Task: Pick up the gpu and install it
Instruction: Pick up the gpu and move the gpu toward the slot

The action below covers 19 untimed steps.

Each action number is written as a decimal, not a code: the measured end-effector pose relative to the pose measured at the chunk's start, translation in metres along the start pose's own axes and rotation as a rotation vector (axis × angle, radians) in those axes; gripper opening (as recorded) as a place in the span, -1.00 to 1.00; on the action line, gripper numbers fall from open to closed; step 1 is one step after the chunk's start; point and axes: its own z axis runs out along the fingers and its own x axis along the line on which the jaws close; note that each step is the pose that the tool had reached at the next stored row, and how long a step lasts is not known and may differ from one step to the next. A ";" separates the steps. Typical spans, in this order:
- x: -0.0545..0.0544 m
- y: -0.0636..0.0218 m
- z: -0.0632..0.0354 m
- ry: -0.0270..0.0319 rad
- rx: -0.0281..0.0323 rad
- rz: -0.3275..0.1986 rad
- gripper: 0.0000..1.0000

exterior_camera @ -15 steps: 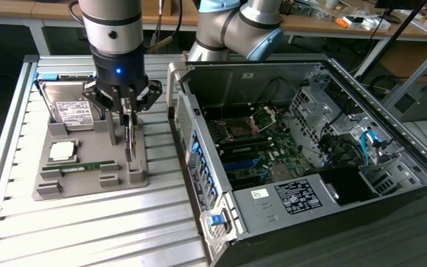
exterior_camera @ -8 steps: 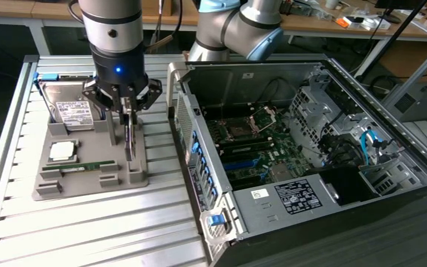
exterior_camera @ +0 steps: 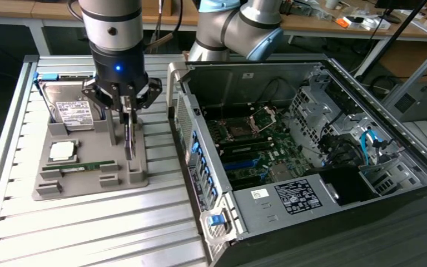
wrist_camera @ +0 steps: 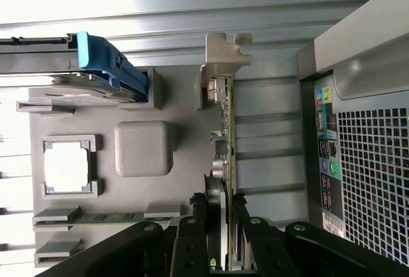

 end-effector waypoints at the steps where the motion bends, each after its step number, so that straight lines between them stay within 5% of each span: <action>1: 0.000 0.0000 -0.0003 0.0000 -0.0001 0.000 -0.47; 19: 0.000 0.0003 -0.0057 0.0000 -0.0003 0.000 -0.47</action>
